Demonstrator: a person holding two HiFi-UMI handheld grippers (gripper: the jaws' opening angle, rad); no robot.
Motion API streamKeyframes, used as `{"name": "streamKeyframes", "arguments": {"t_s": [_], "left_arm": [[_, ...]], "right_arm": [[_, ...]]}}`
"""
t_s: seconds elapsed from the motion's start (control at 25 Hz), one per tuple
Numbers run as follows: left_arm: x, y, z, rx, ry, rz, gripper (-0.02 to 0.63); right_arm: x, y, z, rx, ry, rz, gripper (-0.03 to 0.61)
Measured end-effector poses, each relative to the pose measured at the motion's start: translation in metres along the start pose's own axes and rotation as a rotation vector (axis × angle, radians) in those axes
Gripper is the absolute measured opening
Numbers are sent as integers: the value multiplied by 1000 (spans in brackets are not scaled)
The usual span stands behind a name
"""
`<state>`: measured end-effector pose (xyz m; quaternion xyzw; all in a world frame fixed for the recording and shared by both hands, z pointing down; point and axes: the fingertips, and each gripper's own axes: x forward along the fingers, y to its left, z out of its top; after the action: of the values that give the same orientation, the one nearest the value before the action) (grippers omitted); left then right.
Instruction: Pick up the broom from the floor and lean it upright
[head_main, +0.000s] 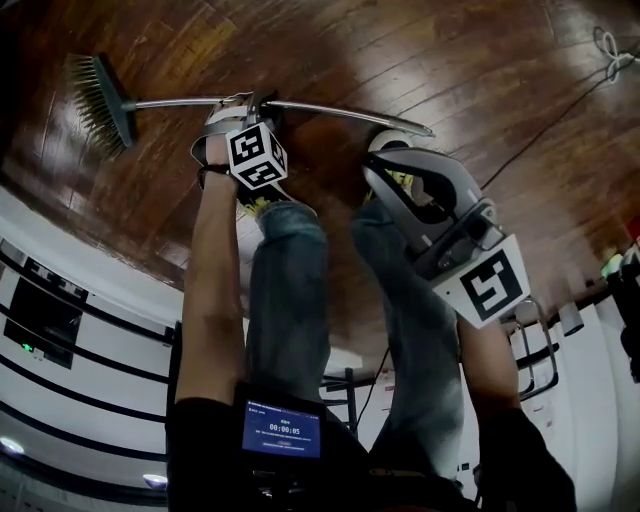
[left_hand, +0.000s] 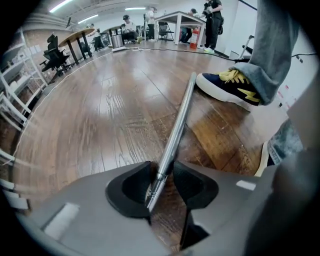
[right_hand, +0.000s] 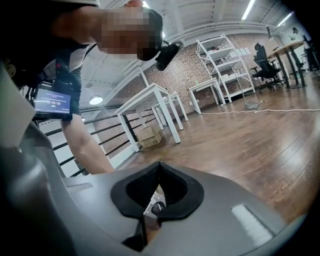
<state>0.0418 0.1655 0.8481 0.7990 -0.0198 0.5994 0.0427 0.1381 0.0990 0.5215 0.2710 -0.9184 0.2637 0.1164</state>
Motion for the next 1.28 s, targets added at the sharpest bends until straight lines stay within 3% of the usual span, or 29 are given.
{"name": "streamKeyframes", "arguments": {"t_s": [0.4,0.52,0.72,0.88,1.08,1.28], "left_arm": [[-9,-3,5,62,-28,-12,129],[-31,17,15,16,-87,27,129],[-115,69,37,-124,-226,117,127],[-204,133,41,-320,-363,233,129],[-323,198,11,-568,-552,384,123],[-416,243,-36,-718,-686,525,115]], "right_arm": [[36,10,24,-39,-26,53,3],[42,11,38,-43,-36,50,3],[55,33,99,-38,-79,64,3],[66,51,163,-34,-101,89,3],[84,60,222,-12,-65,104,3],[132,9,241,-72,8,12,3]]}}
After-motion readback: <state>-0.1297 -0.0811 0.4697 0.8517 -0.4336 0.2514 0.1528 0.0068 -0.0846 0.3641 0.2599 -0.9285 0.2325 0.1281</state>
